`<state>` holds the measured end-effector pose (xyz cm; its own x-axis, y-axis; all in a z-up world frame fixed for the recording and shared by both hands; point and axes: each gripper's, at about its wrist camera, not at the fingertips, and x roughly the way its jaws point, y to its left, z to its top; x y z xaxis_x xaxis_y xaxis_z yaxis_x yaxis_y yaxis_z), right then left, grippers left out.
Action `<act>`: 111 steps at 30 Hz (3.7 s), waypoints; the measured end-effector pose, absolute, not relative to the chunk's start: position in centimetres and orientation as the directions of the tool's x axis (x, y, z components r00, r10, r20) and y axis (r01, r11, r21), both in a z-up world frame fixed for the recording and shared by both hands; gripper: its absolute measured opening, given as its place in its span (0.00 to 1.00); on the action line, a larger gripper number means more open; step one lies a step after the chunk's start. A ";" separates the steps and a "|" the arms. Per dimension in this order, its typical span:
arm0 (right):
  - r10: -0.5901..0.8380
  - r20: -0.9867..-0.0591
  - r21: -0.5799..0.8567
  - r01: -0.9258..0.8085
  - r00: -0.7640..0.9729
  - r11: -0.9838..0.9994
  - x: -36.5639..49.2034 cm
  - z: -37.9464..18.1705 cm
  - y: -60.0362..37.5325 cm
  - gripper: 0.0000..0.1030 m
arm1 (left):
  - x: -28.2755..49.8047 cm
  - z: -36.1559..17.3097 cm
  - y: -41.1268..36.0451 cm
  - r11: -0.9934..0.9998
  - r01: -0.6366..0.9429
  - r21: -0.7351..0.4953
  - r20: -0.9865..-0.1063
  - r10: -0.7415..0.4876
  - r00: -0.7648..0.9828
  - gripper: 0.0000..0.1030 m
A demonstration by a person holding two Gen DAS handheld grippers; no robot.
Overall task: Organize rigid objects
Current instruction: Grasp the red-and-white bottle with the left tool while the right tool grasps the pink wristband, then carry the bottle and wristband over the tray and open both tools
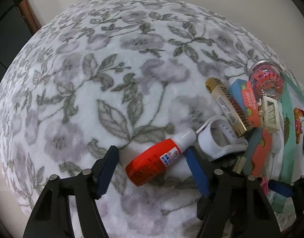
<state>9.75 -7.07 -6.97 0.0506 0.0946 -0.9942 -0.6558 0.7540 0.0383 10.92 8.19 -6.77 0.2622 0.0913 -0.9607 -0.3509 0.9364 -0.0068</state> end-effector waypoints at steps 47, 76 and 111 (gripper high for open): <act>0.130 -0.879 -0.001 -0.275 0.459 0.961 14.7 8.6 -24.1 0.60 | 10.3 9.4 -2.3 0.954 -0.039 -0.297 -0.737 -0.203 0.645 0.30; -0.083 -0.982 -0.096 -0.069 0.167 0.993 15.5 -2.7 -34.3 0.59 | 10.1 0.1 -17.3 0.956 0.261 -0.131 -0.867 -0.239 0.438 0.29; -0.113 -0.956 -0.168 -0.190 0.272 0.967 14.7 0.6 -29.4 0.97 | 12.1 0.9 -11.3 0.986 0.033 -0.162 -0.863 -0.158 0.480 0.78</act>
<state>14.70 -29.44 0.59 0.2715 -0.1128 -0.9558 -0.1898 0.9673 -0.1681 12.05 -11.28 0.85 0.4798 -0.1578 -0.8631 0.0334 0.9863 -0.1617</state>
